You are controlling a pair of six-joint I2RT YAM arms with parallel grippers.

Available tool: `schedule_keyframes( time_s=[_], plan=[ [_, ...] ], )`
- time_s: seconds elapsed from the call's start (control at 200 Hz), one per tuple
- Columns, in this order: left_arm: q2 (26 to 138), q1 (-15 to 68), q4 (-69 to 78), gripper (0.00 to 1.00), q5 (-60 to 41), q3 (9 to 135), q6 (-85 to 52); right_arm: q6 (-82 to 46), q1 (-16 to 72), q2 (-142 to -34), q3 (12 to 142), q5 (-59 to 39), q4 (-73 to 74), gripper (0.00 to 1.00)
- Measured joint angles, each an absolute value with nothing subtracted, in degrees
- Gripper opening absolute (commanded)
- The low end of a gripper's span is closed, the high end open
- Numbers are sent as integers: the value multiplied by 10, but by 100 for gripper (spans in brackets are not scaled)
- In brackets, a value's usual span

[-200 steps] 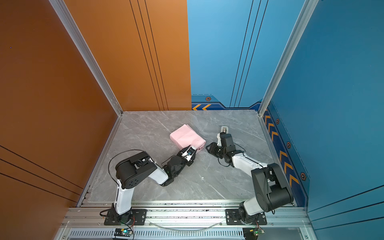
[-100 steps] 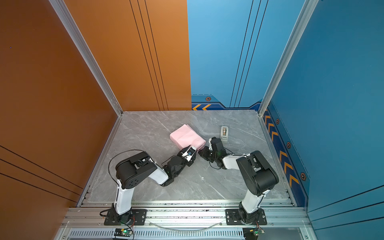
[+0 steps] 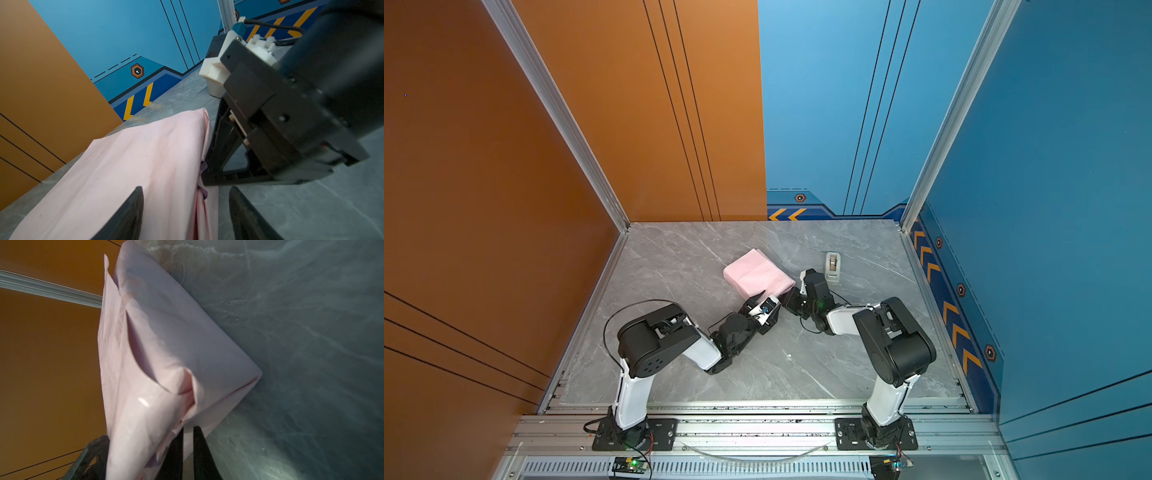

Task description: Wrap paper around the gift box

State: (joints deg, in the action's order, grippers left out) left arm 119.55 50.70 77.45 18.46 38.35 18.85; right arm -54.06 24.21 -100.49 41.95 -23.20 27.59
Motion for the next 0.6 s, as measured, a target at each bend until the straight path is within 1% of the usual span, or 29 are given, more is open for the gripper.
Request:
schedule_keyframes(
  time_s=[0.345,0.596],
  plan=[
    [1204,515,777,62,211,390,217,-539,240,-1005,420,-234,276,13],
    [1172,521,675,61,237,409,218,-538,233,-1005,413,-236,280,13]
  ],
)
